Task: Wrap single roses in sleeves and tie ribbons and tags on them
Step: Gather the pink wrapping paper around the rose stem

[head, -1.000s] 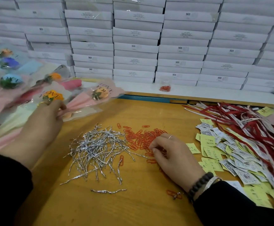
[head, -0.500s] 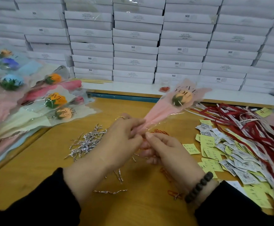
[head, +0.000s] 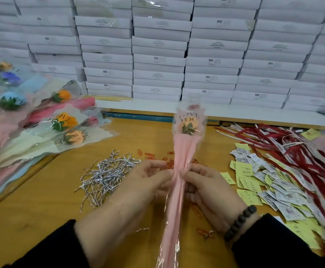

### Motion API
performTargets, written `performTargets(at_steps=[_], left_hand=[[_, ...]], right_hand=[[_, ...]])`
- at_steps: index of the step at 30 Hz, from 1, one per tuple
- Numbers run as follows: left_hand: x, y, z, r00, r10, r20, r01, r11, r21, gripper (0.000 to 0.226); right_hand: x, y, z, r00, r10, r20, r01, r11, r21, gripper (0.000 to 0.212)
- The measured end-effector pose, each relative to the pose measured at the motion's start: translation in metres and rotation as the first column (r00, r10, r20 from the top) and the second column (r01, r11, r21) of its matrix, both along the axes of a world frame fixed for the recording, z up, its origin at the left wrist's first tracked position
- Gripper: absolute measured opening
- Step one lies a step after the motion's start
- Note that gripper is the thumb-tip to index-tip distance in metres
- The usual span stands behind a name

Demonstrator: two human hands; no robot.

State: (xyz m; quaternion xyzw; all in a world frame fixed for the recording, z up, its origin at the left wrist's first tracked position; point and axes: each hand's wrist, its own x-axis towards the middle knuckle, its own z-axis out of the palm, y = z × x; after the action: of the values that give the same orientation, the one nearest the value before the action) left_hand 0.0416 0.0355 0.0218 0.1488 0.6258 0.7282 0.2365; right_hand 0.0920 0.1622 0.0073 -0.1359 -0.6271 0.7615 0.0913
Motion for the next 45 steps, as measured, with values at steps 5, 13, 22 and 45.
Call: performTargets(at_steps=[5, 13, 22, 45], left_hand=[[-0.008, -0.006, -0.006, 0.993, -0.112, 0.049, 0.113, 0.993, -0.017, 0.035], [-0.007, -0.004, -0.01, 0.988, -0.156, 0.0, 0.156, 0.988, -0.013, 0.011], [-0.012, -0.004, -0.012, 0.996, -0.034, -0.08, 0.035, 0.999, 0.007, 0.009], [-0.014, -0.003, -0.014, 0.999, -0.025, -0.046, 0.025, 1.0, 0.015, 0.004]], right_hand=[[0.005, 0.001, 0.001, 0.995, 0.101, -0.026, -0.1, 0.995, 0.004, 0.015], [0.002, 0.005, -0.002, 0.999, 0.05, -0.01, -0.048, 0.986, 0.16, 0.012], [0.003, 0.013, -0.001, 0.999, -0.042, -0.026, 0.045, 0.991, 0.128, 0.008], [0.004, 0.01, -0.002, 0.998, 0.045, -0.045, -0.039, 0.99, 0.136, 0.012]])
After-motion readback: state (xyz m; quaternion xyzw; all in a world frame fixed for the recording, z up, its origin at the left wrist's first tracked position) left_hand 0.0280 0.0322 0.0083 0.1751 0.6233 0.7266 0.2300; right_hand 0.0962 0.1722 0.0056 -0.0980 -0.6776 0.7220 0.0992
